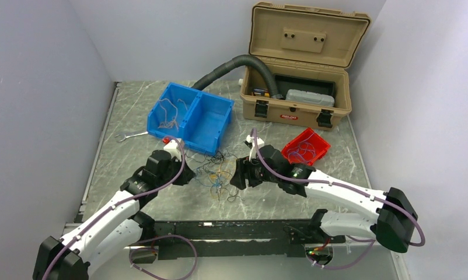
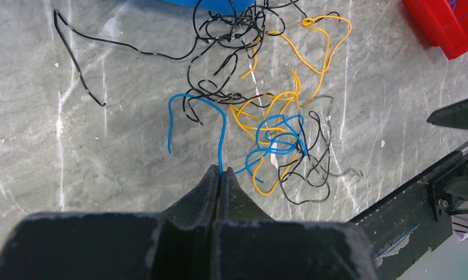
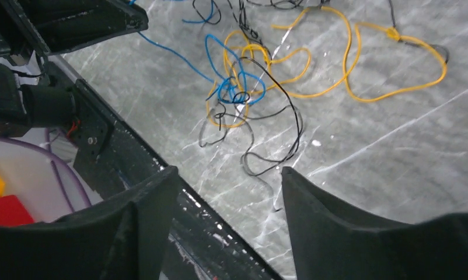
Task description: Untangle the cables
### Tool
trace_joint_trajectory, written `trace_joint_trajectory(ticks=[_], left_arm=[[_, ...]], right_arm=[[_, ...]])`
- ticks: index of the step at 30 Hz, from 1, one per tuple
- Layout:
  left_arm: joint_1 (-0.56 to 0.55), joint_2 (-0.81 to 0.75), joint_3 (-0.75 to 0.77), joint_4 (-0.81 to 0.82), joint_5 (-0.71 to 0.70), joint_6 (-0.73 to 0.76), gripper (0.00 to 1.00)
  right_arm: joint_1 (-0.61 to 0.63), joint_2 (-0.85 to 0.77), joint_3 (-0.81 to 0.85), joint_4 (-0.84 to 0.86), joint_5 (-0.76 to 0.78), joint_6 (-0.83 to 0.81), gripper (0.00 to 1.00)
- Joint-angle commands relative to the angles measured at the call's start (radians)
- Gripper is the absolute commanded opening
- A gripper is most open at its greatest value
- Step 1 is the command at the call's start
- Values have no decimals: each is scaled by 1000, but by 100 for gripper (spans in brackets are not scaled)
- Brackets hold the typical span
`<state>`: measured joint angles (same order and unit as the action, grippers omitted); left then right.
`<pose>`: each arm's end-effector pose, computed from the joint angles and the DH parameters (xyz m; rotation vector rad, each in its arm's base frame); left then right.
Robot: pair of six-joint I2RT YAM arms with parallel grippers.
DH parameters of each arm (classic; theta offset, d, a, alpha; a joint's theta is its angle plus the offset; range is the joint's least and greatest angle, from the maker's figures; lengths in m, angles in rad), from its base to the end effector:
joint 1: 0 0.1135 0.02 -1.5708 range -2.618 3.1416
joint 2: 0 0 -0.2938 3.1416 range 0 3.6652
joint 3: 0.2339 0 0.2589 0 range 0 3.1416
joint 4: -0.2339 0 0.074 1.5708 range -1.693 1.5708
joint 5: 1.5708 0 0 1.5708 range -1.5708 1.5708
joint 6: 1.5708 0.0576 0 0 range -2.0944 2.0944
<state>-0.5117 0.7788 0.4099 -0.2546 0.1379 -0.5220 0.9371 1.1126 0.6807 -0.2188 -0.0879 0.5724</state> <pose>0.1477 -0.0920 0.2085 0.0691 2.2832 -0.7153 0.1430 0.2032 0.2465 -0.4827 2.3319 0.8845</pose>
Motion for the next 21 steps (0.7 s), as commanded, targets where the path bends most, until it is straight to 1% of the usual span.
trace_joint_trajectory(ticks=[1,2,3,7,9,11,13,17,21], left_arm=[[3,0,54,2,-2,35,0],[3,-2,56,0,-3,35,0],[3,-4,54,2,-3,34,0],[3,1,50,9,3,27,0],[4,6,48,11,6,25,0],[2,10,48,15,13,24,0],[3,10,50,13,14,25,0],[3,3,47,11,10,28,0],[3,2,43,10,10,29,0]], right_arm=[[0,16,66,26,78,-34,73],[0,37,74,14,87,-35,77],[0,59,83,1,107,-37,79],[0,163,98,-47,168,-10,80],[1,195,76,-20,178,0,77],[0,227,59,8,182,15,70],[-1,263,53,28,184,25,66],[22,325,67,30,221,26,60],[65,385,114,0,292,10,57]])
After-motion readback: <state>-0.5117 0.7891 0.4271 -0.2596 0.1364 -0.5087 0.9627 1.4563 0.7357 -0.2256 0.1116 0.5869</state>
